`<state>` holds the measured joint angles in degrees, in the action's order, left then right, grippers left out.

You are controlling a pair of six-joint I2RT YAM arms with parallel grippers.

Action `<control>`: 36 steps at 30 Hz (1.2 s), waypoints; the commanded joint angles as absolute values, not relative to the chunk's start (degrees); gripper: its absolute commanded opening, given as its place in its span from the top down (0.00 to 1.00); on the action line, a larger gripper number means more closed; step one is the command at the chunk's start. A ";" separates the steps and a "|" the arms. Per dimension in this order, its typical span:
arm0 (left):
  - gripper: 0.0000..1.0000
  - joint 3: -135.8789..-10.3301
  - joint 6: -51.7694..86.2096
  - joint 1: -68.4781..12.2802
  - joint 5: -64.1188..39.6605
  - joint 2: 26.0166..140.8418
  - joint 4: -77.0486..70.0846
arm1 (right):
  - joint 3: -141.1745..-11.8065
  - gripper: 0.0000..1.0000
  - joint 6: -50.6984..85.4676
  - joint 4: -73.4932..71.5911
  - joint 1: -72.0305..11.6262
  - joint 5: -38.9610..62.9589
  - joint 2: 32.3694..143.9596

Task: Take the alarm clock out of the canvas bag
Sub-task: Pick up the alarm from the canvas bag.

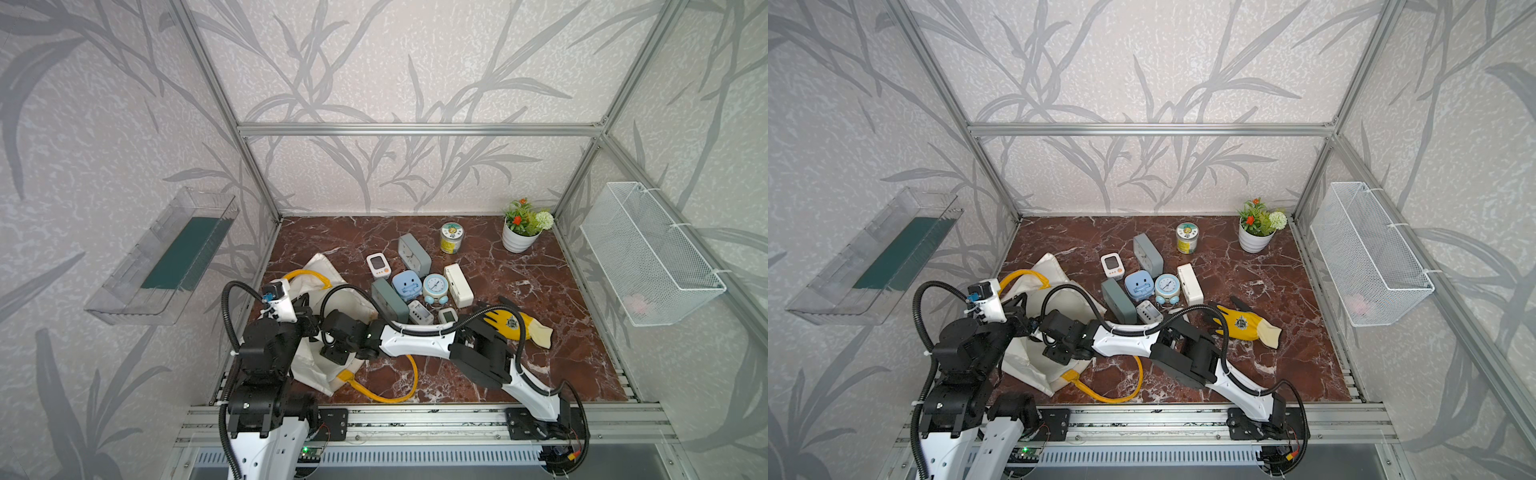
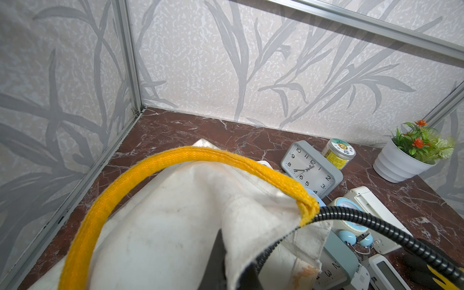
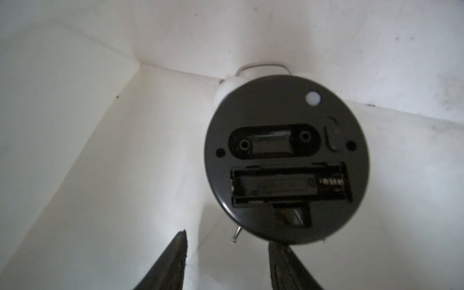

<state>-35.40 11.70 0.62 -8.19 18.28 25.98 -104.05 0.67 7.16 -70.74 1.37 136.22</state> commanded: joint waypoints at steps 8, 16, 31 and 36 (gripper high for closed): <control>1.00 -37.57 11.31 0.69 -8.97 17.39 23.15 | -107.29 0.70 3.86 9.85 -69.05 2.83 138.63; 1.00 -37.90 10.43 0.70 -8.47 17.18 23.58 | -103.32 0.89 4.13 7.12 -68.69 2.61 135.44; 1.00 -38.39 8.54 0.71 -4.25 17.75 25.31 | -88.20 1.00 3.54 0.65 -68.03 2.67 121.27; 1.00 -38.78 8.09 0.72 -1.79 18.28 26.14 | -85.01 1.00 3.72 -0.09 -67.64 3.10 117.65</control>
<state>-36.23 9.58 0.62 -4.08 18.22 27.49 -85.56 3.40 3.44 -68.14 2.63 121.40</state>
